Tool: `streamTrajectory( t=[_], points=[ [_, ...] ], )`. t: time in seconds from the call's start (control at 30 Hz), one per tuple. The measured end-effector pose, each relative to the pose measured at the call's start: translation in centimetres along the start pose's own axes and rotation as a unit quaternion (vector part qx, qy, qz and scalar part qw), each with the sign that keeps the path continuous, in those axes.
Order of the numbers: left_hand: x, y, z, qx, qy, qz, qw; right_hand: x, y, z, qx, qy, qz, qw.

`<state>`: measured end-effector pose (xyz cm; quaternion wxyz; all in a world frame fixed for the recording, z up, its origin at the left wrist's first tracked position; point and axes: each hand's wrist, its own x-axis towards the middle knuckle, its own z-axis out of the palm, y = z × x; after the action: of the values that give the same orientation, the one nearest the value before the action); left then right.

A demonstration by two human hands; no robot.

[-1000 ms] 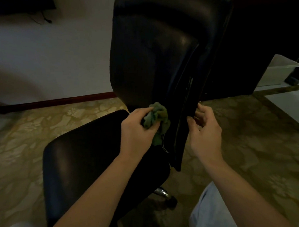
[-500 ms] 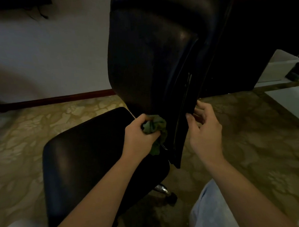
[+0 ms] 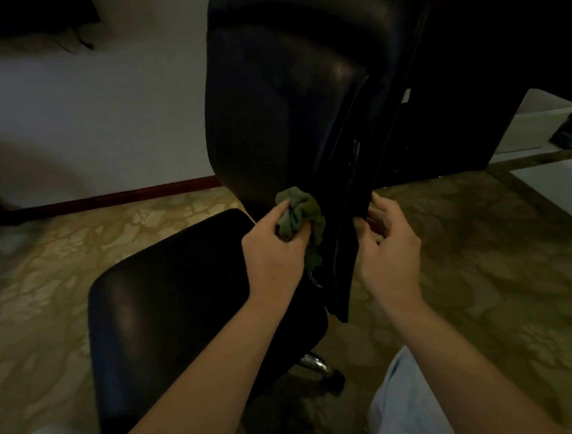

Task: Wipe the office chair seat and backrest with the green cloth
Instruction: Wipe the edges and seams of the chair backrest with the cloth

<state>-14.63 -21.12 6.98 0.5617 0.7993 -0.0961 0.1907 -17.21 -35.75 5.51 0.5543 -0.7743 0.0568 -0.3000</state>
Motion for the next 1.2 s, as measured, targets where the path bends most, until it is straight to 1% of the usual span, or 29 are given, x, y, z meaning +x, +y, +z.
streamTrajectory(
  t=[0.1, 0.33, 0.43, 0.5, 0.6, 0.67, 0.9, 1.03, 1.2],
  points=[
    [-1.5, -1.0, 0.7, 0.013, -0.033, 0.042, 0.998, -0.2, 0.0, 0.4, -0.006, 0.016, -0.004, 1.0],
    [-0.6, -1.9, 1.3, 0.015, 0.017, 0.046, 0.999, -0.3, 0.0, 0.5, -0.002, 0.023, -0.002, 1.0],
    [-0.8, -2.2, 1.2, 0.014, 0.02, 0.039, 0.999, -0.3, -0.1, 0.5, 0.009, 0.02, -0.001, 1.0],
    [-1.4, -2.8, 0.7, 0.033, 0.004, 0.029, 0.999, -0.3, 0.0, 0.4, 0.017, 0.018, -0.002, 1.0],
    [-2.4, -3.9, -0.9, 0.038, -0.035, -0.025, 0.998, -0.2, 0.1, 0.3, 0.03, 0.014, -0.012, 0.999],
    [-2.8, -4.1, -1.7, 0.028, -0.035, -0.041, 0.998, -0.2, 0.2, 0.4, 0.034, 0.015, -0.016, 0.999],
    [-1.4, -1.0, -0.6, 0.0, 0.0, 0.036, 0.999, -0.6, 1.1, 0.6, 0.032, 0.014, -0.002, 0.999],
    [-0.7, -0.9, 0.4, 0.04, 0.027, 0.062, 0.997, -1.2, 2.3, 1.0, 0.018, 0.002, 0.032, 0.999],
    [-1.0, -2.1, 0.8, 0.082, 0.026, 0.066, 0.994, -1.0, 2.7, 1.0, 0.0, 0.001, 0.03, 1.0]
  ],
)
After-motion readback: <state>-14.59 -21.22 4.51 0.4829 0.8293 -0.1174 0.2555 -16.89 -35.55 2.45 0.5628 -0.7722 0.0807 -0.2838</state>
